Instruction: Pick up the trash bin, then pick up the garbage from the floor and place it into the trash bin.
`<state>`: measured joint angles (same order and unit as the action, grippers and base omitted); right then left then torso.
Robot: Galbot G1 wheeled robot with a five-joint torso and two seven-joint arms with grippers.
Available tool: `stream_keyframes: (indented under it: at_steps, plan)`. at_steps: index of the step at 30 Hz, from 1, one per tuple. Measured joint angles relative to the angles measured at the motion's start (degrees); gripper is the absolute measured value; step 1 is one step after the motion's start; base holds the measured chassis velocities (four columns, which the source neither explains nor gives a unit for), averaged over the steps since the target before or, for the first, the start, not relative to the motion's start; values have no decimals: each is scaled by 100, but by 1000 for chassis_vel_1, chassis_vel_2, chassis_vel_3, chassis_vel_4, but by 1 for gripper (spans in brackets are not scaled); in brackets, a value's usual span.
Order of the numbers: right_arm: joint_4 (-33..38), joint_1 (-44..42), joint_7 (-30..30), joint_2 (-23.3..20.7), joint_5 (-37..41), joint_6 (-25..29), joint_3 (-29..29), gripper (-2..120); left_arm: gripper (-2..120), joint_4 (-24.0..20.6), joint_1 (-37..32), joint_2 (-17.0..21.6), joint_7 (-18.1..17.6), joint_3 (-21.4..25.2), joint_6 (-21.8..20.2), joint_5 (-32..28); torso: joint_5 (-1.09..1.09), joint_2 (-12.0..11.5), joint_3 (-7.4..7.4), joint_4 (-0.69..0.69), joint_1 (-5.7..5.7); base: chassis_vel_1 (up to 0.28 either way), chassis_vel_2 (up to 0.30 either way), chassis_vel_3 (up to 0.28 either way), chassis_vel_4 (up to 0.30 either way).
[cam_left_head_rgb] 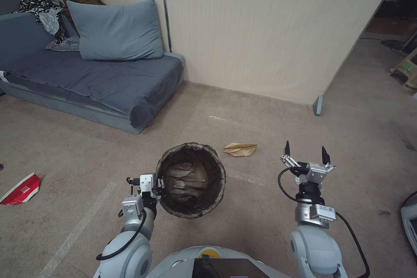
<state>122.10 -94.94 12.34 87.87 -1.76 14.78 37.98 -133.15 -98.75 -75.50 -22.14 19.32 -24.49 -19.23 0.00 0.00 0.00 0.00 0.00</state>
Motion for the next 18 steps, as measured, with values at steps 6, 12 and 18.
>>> stream_keyframes:
  at_steps: [6,12,18]
  plan:
    - [-1,1,-18,14,-12,-5,-6,100,4,5,21,-2,-9,5,0,-22,0,0,0,0,0,-8,10,9,-6]
    - [19,-11,-25,27,-16,-7,-10,100,4,-2,64,3,-18,15,-7,-65,-1,0,0,0,0,-95,103,94,-95]
    - [39,-14,-28,36,-17,-9,-15,100,4,-14,68,5,-24,21,-19,-80,0,0,1,2,1,-157,171,157,-151]
